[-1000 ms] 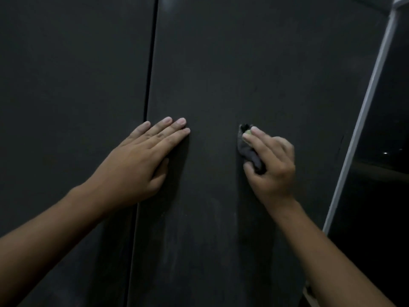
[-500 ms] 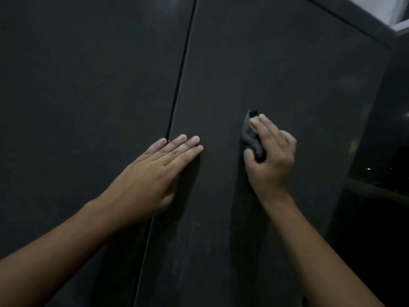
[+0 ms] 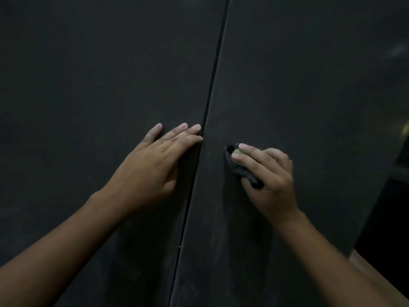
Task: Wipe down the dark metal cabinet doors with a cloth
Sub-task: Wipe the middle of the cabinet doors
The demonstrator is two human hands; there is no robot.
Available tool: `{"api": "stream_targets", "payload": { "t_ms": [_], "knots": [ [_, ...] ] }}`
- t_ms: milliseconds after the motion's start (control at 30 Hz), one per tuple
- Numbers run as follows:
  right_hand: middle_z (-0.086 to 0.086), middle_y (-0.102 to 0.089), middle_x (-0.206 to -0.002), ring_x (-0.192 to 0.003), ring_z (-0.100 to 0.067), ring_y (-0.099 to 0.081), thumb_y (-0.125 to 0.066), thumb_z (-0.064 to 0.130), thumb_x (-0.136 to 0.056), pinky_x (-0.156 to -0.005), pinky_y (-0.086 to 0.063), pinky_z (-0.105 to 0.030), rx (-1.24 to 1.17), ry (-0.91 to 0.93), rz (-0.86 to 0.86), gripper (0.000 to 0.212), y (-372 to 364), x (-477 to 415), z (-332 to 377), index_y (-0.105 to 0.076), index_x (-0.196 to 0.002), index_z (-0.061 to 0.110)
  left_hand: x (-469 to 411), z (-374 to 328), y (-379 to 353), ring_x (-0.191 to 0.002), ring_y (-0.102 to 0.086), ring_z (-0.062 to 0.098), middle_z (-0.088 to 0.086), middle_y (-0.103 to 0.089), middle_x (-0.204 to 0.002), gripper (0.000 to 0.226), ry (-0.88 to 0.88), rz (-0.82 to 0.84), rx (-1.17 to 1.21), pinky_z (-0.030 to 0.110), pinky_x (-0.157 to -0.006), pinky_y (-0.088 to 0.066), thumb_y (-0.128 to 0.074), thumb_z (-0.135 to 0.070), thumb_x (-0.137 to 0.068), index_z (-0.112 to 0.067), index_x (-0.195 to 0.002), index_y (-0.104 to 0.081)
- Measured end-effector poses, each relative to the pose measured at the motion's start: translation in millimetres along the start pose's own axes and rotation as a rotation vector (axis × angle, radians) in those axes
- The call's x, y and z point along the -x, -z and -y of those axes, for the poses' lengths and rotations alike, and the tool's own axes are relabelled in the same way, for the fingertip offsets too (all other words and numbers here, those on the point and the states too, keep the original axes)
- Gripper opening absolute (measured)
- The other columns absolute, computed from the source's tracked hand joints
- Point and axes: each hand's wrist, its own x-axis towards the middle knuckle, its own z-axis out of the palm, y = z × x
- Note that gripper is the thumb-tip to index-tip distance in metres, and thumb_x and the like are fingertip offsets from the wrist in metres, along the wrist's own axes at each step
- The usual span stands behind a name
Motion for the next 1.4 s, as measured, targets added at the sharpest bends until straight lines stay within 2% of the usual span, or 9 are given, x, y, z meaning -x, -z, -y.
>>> {"api": "stream_targets", "payload": {
  "t_ms": [67,267,467,700,767,933,1100,1300,1400],
  "knots": [
    [0.008,-0.059,-0.139,-0.098,-0.028,-0.063,-0.067,0.004,-0.076,-0.086,-0.046,-0.045,-0.015,-0.054,-0.018,0.052,-18,11,33,-0.069,-0.124,0.024,5,2,2,-0.149,-0.012,-0.003,-0.016,-0.025,-0.16,0.061,-0.008,0.006,0.023,0.029,-0.123,0.003,-0.036,-0.024,-0.085,-0.031,-0.146,-0.035],
    [0.017,-0.058,-0.139,-0.1,-0.018,-0.061,-0.062,0.018,-0.092,-0.081,-0.04,-0.04,0.007,0.419,0.151,0.037,-26,34,48,-0.067,-0.125,0.035,33,27,21,-0.142,-0.033,0.0,-0.015,-0.046,-0.148,0.059,-0.037,0.016,-0.014,0.025,-0.122,-0.012,-0.055,-0.013,-0.08,-0.029,-0.136,-0.05],
    [0.007,-0.06,-0.136,-0.106,-0.023,-0.052,-0.062,0.005,-0.075,-0.088,-0.044,-0.047,0.001,-0.288,-0.231,0.055,-41,-30,72,-0.068,-0.126,0.022,49,33,25,-0.145,-0.023,-0.004,-0.02,-0.04,-0.151,0.059,0.036,0.001,0.054,0.024,-0.123,-0.005,-0.036,-0.024,-0.082,-0.03,-0.14,-0.045],
    [0.018,-0.06,-0.135,-0.095,-0.016,-0.065,-0.064,0.021,-0.094,-0.082,-0.037,-0.038,0.018,0.396,0.081,0.033,-55,3,95,-0.068,-0.124,0.034,64,44,35,-0.149,-0.013,-0.001,-0.018,-0.031,-0.156,0.067,0.107,-0.032,-0.059,0.041,-0.124,-0.007,-0.049,-0.01,-0.081,-0.028,-0.145,-0.04],
    [0.016,-0.061,-0.134,-0.099,-0.017,-0.063,-0.063,0.016,-0.091,-0.083,-0.037,-0.041,0.041,0.372,0.031,0.038,-53,-8,89,-0.069,-0.124,0.033,73,50,41,-0.149,-0.003,-0.003,-0.02,-0.019,-0.16,0.077,0.18,-0.029,-0.105,0.042,-0.123,0.0,-0.06,-0.007,-0.081,-0.031,-0.149,-0.033],
    [0.011,-0.06,-0.136,-0.104,-0.022,-0.055,-0.064,0.006,-0.08,-0.084,-0.042,-0.046,0.0,-0.073,-0.14,0.052,-65,-46,113,-0.068,-0.127,0.026,83,59,47,-0.148,0.004,-0.006,-0.026,-0.001,-0.162,0.084,0.243,0.023,-0.153,0.04,-0.122,0.006,-0.056,-0.016,-0.087,-0.039,-0.156,-0.014],
    [0.017,-0.059,-0.136,-0.098,-0.019,-0.064,-0.047,0.016,-0.097,-0.08,-0.041,-0.041,-0.006,0.39,0.089,0.039,-67,-44,119,-0.068,-0.125,0.034,84,63,51,-0.147,-0.002,-0.008,-0.026,-0.01,-0.162,0.077,0.251,0.017,-0.071,0.039,-0.122,0.0,-0.043,-0.018,-0.084,-0.039,-0.154,-0.02],
    [0.011,-0.063,-0.131,-0.103,-0.022,-0.056,-0.064,0.007,-0.083,-0.086,-0.041,-0.045,-0.035,-0.04,-0.171,0.045,-72,-90,121,-0.07,-0.123,0.026,83,62,49,-0.147,-0.007,-0.008,-0.025,-0.019,-0.16,0.083,0.268,-0.049,0.062,0.036,-0.121,0.006,-0.057,-0.001,-0.079,-0.037,-0.149,-0.031],
    [0.013,-0.062,-0.133,-0.099,-0.021,-0.06,-0.052,0.014,-0.095,-0.083,-0.043,-0.043,-0.056,0.198,-0.036,0.037,-85,-82,142,-0.069,-0.124,0.029,84,59,48,-0.146,-0.017,-0.007,-0.023,-0.03,-0.155,0.076,0.3,-0.155,0.211,0.031,-0.123,0.002,-0.053,0.004,-0.081,-0.032,-0.145,-0.037]
  ]
}}
